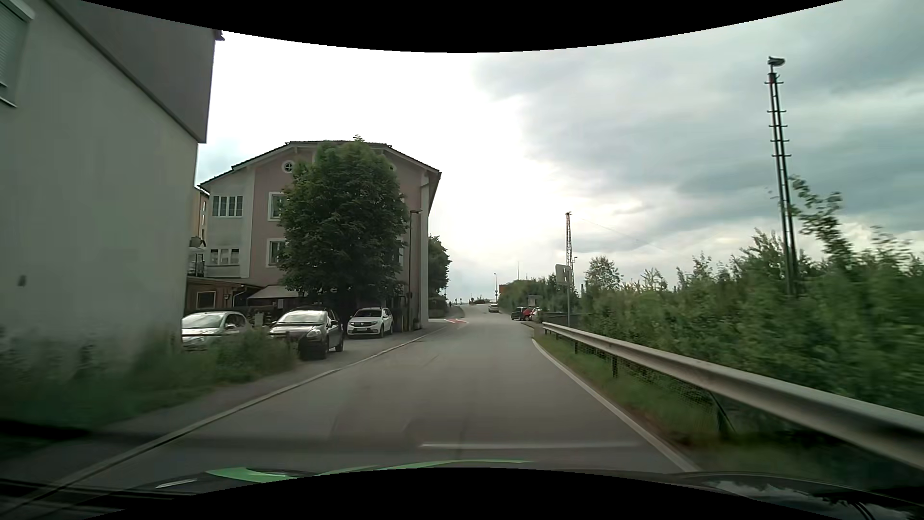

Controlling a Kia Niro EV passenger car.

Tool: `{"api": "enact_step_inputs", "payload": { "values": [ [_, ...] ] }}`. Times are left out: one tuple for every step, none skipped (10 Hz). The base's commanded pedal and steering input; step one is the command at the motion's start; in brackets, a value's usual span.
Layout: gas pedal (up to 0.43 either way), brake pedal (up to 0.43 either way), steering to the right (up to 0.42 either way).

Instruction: Follow the waypoints while adhering to traffic rules and regulations

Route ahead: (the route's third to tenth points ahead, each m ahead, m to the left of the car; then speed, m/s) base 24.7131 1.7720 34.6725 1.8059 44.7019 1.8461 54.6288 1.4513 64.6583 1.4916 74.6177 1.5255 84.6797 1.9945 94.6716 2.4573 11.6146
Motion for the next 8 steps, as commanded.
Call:
{"api": "enact_step_inputs", "payload": {
  "values": [
    [0.087,0.0,0.012],
    [0.087,0.0,0.012],
    [0.087,0.0,0.012],
    [0.087,0.0,0.012],
    [0.087,0.0,0.011],
    [0.087,0.0,0.011],
    [0.087,0.0,0.011],
    [0.087,0.0,0.011]
  ]
}}
